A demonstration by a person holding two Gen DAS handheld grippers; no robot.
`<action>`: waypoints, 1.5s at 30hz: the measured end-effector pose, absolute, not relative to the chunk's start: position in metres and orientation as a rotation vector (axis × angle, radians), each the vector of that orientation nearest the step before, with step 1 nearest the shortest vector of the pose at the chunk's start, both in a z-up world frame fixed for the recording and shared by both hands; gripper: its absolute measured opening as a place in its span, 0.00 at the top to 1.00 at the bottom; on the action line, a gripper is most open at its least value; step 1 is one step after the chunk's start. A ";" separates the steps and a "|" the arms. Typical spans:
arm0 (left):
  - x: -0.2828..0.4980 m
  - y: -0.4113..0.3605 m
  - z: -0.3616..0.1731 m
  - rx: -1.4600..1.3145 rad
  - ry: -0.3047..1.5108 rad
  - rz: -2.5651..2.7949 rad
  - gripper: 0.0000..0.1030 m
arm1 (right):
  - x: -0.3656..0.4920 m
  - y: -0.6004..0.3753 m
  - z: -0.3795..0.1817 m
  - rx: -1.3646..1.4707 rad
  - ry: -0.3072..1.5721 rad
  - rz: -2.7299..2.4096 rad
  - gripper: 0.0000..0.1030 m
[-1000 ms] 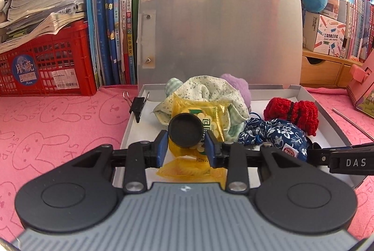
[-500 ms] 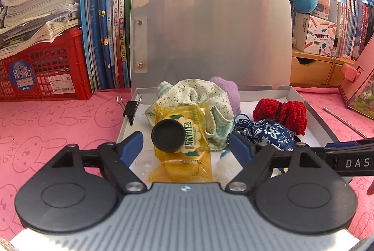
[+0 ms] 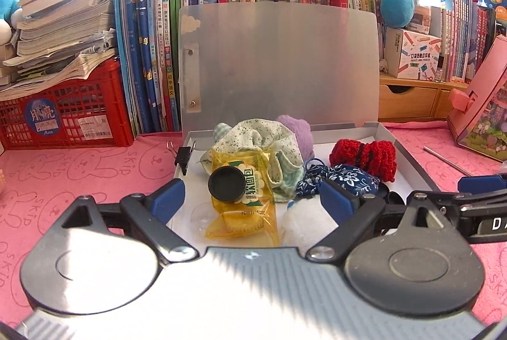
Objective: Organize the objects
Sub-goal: 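Lower the lids into the box and open both grippers, then pull both open grippers back from the white box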
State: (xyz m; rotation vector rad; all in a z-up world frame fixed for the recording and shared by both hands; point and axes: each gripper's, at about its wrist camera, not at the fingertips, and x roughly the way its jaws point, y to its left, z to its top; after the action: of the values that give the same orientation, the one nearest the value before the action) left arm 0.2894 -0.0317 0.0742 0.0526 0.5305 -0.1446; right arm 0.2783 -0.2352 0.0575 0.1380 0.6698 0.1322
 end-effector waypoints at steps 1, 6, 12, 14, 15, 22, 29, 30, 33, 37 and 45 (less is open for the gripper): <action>0.284 -0.031 0.076 0.051 0.529 -0.148 0.08 | 0.273 -0.234 0.059 0.130 0.658 0.129 0.04; 0.257 -0.026 0.078 0.067 0.526 -0.155 0.08 | 0.250 -0.234 0.063 0.122 0.620 0.126 0.03; 0.219 -0.020 0.073 0.090 0.525 -0.147 0.08 | 0.222 -0.236 0.061 0.121 0.601 0.121 0.02; 0.206 -0.018 0.070 0.089 0.520 -0.157 0.08 | 0.212 -0.235 0.058 0.117 0.599 0.118 0.02; 0.199 -0.017 0.069 0.087 0.517 -0.158 0.08 | 0.207 -0.235 0.057 0.116 0.601 0.122 0.02; 0.160 -0.012 0.060 0.074 0.525 -0.152 0.08 | 0.176 -0.229 0.047 0.071 0.595 0.120 0.01; 0.136 -0.003 0.042 0.024 0.570 -0.137 0.08 | 0.149 -0.221 0.036 0.029 0.589 0.113 0.00; 0.133 -0.001 0.040 0.023 0.572 -0.136 0.08 | 0.147 -0.219 0.034 0.026 0.591 0.114 0.00; 0.125 -0.001 0.032 0.045 0.571 -0.114 0.08 | 0.141 -0.216 0.026 0.015 0.602 0.113 0.00; 0.121 0.001 0.022 0.063 0.585 -0.104 0.08 | 0.136 -0.211 0.013 -0.021 0.615 0.092 0.00; 0.125 0.004 0.011 0.044 0.627 -0.088 0.08 | 0.133 -0.202 -0.004 -0.038 0.649 0.091 0.00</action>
State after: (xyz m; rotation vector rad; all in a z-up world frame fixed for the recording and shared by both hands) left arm 0.1254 0.0039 0.0109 0.0438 0.6266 -0.0876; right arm 0.1334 -0.2022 -0.0037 -0.0381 0.6492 0.0913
